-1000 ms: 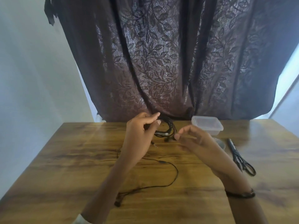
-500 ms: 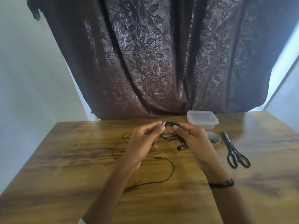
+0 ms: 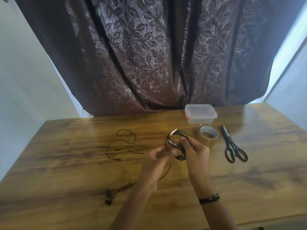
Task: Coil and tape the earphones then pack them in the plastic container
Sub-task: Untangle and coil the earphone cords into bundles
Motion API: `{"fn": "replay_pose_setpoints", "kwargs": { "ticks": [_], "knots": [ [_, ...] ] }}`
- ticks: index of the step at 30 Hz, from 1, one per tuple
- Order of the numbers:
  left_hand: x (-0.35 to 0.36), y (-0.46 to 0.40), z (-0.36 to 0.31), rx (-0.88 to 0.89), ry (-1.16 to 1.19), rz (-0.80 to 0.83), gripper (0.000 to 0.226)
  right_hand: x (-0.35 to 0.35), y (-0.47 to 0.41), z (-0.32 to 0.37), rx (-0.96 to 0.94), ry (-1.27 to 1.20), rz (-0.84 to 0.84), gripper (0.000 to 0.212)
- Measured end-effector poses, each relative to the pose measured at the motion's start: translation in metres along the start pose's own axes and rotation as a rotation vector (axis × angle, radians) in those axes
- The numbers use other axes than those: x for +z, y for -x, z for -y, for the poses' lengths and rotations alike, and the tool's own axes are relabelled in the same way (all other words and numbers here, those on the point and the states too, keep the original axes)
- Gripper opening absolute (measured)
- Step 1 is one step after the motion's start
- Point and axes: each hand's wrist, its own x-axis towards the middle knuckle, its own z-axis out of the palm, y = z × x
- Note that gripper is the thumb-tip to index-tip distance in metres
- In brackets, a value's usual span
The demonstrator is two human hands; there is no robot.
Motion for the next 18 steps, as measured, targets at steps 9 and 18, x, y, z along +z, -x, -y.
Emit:
{"fn": "replay_pose_setpoints", "kwargs": {
  "ticks": [9, 18],
  "knots": [
    [0.031, -0.018, 0.039, -0.073, 0.105, -0.225, 0.009, -0.024, -0.003, -0.037, 0.064, 0.116, -0.013, 0.015],
    [0.044, -0.047, 0.099, -0.309, -0.029, -0.28, 0.013, -0.074, -0.022, -0.095, 0.39, 0.389, 0.225, 0.014]
  ]
}}
